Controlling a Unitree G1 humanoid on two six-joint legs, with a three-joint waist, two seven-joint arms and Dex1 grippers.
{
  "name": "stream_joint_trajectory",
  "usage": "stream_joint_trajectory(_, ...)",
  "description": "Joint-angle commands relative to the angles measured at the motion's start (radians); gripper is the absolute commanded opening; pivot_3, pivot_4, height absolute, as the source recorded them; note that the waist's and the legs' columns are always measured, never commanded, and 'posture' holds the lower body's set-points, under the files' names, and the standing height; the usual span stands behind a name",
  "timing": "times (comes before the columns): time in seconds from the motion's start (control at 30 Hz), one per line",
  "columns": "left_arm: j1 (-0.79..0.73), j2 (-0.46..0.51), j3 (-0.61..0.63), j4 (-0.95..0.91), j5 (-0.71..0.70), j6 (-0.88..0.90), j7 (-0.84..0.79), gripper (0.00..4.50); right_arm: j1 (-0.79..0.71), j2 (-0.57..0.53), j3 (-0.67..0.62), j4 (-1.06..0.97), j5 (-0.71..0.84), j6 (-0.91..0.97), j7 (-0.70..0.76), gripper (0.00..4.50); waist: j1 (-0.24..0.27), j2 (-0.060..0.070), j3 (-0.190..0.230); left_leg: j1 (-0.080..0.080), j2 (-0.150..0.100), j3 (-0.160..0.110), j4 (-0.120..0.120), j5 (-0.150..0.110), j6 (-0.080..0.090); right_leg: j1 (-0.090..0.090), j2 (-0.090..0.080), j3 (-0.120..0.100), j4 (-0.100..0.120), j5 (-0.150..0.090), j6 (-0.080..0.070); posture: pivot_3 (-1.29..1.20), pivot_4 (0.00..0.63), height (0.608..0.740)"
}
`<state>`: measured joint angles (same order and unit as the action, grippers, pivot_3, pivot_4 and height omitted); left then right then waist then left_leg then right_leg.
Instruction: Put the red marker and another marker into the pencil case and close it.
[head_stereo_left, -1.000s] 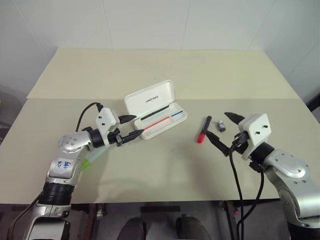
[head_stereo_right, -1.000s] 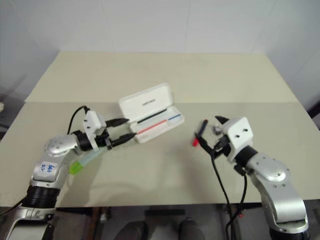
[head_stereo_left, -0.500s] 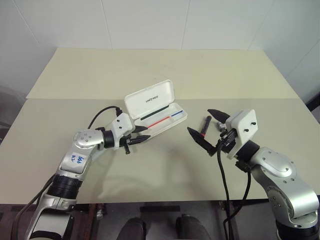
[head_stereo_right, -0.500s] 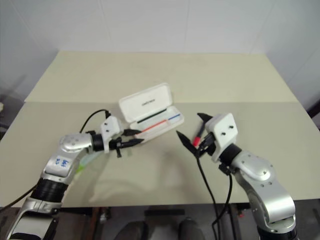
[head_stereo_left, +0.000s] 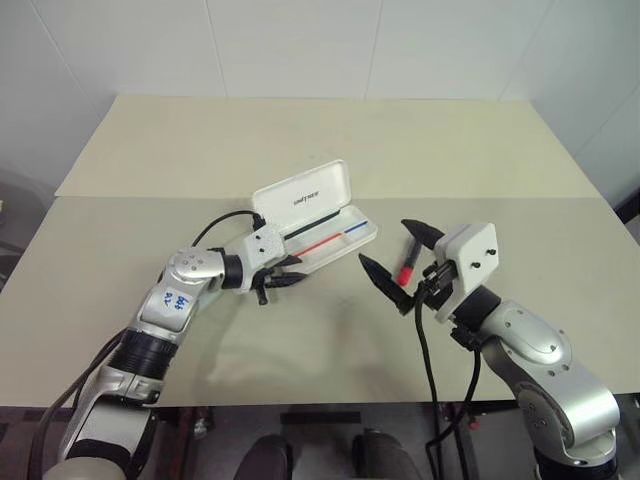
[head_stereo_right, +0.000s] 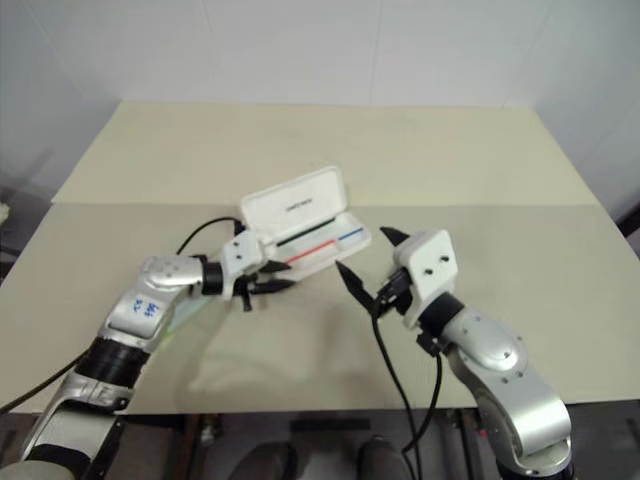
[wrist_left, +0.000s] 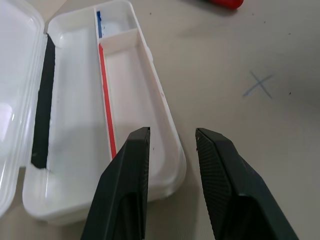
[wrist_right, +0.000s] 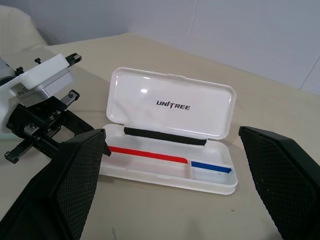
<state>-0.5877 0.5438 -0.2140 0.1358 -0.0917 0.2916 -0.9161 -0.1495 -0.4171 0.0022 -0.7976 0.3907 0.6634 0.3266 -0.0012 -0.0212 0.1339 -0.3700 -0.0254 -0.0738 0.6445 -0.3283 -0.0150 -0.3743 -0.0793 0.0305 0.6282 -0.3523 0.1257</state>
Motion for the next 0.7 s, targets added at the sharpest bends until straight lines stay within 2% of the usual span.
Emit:
stream_joint_trajectory(0.03,-0.032,-0.003,-0.018,0.006,0.022,0.021,-0.009,1.50,-0.006,0.008,-0.001,-0.055,0.000,0.000,-0.024,4.50,0.000,0.000,0.000,0.000,0.000,0.000,0.000,0.000,0.000,0.000,0.000,0.000,0.000,0.000,0.000,0.00,0.150,0.740)
stream_joint_trajectory(0.4,-0.099,-0.032,-0.089,0.030,0.087,0.109,-0.011,1.50,-0.010,-0.020,-0.046,-0.079,0.055,0.045,-0.006,4.50,0.000,0.000,0.000,0.000,-0.001,0.000,0.001,0.000,0.000,0.000,0.000,0.000,0.000,0.000,0.000,0.00,0.150,0.740)
stream_joint_trajectory(0.7,-0.142,-0.048,-0.139,0.035,0.129,0.169,-0.020,1.50,0.032,-0.209,-0.161,-0.065,0.224,0.101,0.173,4.50,0.002,0.000,0.000,0.000,-0.001,0.000,0.001,-0.002,0.003,0.001,0.000,0.000,0.000,0.000,0.000,0.00,0.150,0.740)
